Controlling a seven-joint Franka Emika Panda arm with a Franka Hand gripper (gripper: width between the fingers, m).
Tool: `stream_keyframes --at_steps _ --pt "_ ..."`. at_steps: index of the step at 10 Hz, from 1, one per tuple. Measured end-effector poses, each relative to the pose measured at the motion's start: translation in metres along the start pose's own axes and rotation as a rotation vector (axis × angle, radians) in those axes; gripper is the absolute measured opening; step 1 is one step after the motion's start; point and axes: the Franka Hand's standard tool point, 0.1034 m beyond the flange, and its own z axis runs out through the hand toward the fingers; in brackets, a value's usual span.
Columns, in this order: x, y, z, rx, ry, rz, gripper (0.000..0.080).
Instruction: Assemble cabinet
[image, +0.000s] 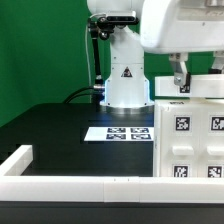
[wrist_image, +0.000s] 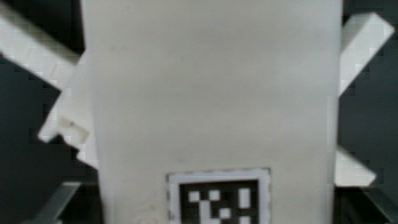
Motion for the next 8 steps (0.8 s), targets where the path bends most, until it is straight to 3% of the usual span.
stream_keyframes --at_steps 2,3,7,8 --pt "-0.0033 0.0004 0.0032 0.016 -0.004 0.291 0.0553" --pt "-0.0037 -0.0005 0.0035 0.037 -0.004 0.456 0.0553" --pt "-0.0022 -0.0005 0.0032 0.041 0.000 0.696 0.0553" --pt "-0.0001 0.0017 0.0034 0.066 0.030 0.834 0.0553"
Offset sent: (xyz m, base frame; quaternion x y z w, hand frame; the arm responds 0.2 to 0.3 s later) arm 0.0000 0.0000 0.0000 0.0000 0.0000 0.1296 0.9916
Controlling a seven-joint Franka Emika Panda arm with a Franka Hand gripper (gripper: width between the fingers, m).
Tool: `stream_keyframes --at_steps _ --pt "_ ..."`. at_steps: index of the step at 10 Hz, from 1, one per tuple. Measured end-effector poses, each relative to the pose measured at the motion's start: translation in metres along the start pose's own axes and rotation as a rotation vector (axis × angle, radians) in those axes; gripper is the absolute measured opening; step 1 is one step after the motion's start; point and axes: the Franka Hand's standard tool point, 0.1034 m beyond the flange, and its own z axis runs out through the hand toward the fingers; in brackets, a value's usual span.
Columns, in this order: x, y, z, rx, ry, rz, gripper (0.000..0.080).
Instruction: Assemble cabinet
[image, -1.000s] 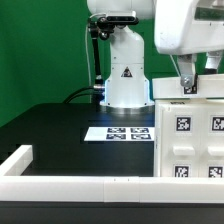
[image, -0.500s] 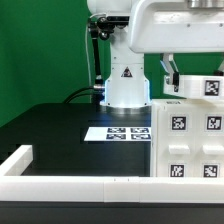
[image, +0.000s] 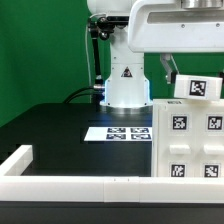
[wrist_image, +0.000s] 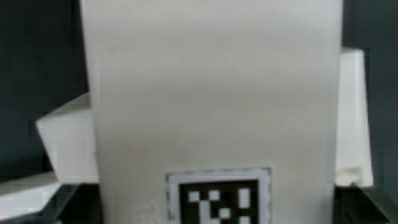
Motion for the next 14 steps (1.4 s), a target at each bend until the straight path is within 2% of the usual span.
stream_keyframes --at_steps 1,2,3,7,9,11,12,13,14 --pt "-0.0002 0.0014 0.0002 0.027 0.023 0.139 0.0553" --pt "-0.0001 0.0015 0.0010 0.070 0.040 0.277 0.0553" --pt "-0.0003 0.0012 0.0011 0.100 0.052 0.384 0.0553" --pt "-0.0004 -0.0014 0.0011 0.116 0.036 0.590 0.0554" --pt "0.0011 0.0000 0.0023 0.192 -0.007 0.974 0.0554" --pt "0.0023 -0.0016 0.0018 0.248 -0.060 1.248 0.0554" --pt "0.0035 -0.0019 0.0016 0.262 -0.064 1.294 0.0554" --pt "0.0035 -0.0019 0.0016 0.262 -0.064 1.290 0.0554" --pt "0.0031 -0.0021 0.0025 0.260 -0.065 1.289 0.0609"
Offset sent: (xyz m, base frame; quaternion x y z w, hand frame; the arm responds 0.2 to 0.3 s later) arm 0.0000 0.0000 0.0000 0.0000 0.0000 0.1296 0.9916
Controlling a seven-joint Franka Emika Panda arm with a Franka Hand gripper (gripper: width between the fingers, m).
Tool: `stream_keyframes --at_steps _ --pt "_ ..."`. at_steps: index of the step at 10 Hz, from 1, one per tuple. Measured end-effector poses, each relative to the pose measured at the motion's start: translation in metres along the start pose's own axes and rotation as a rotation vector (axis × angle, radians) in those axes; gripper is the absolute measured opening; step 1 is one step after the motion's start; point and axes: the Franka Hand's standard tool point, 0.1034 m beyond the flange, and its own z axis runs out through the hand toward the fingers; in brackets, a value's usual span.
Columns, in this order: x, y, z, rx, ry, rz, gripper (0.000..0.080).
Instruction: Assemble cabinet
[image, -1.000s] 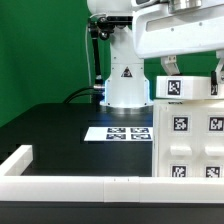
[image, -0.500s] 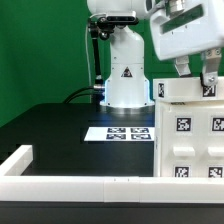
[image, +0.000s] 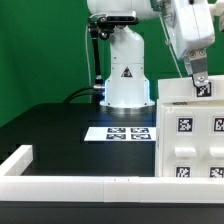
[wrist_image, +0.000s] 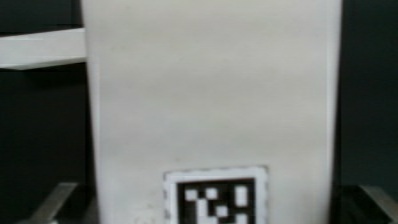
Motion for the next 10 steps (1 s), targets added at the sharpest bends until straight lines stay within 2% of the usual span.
stream_keyframes --at_steps 1,2,3,5,10 --pt "0.000 0.000 0.001 -0.001 0.000 -0.001 0.0642" --pt "0.000 0.001 0.001 -0.009 0.000 -0.026 0.0642" --pt "-0.004 0.006 -0.003 -0.074 -0.015 -0.142 0.0642" --pt "-0.016 -0.001 -0.019 -0.114 -0.052 -0.267 0.0649" --pt "-0.017 -0.001 -0.018 -0.114 -0.074 -0.642 0.0649"
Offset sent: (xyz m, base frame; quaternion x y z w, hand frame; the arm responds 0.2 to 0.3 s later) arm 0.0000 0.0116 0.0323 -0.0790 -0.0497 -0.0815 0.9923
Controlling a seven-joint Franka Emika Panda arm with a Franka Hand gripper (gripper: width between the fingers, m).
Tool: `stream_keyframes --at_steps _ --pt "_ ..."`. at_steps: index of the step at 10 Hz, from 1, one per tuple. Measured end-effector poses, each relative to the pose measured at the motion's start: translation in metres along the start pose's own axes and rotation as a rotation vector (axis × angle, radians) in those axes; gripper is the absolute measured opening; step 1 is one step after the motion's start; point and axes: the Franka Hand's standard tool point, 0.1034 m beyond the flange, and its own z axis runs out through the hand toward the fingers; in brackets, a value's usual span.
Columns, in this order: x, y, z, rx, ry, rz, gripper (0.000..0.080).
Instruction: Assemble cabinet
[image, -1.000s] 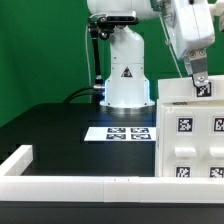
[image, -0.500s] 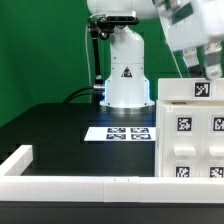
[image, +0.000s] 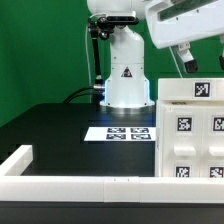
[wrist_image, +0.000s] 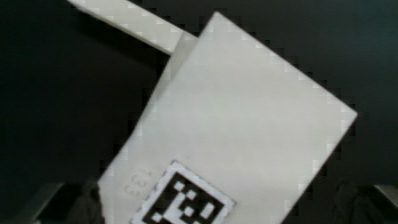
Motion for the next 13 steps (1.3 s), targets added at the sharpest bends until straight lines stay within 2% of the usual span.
stream_keyframes --at_steps 1,3,4,5,8,11,12,13 --pt "0.000 0.002 0.000 -0.034 0.011 -0.206 0.0649" --pt "-0.002 -0.001 0.002 -0.055 -0.012 -0.478 0.0649" --pt "-0.005 -0.002 0.004 -0.124 -0.010 -0.696 0.0649" --pt "-0.005 -0.005 0.004 -0.119 -0.008 -0.729 0.0649" --pt "-0.001 -0.003 0.003 -0.129 -0.017 -0.947 0.0649" --pt "0.005 -0.002 -0.002 -0.229 -0.008 -1.479 0.0649" --pt "0.006 -0.002 -0.002 -0.253 -0.013 -1.619 0.0649" --pt "0.007 -0.001 -0.002 -0.255 -0.018 -1.648 0.0649"
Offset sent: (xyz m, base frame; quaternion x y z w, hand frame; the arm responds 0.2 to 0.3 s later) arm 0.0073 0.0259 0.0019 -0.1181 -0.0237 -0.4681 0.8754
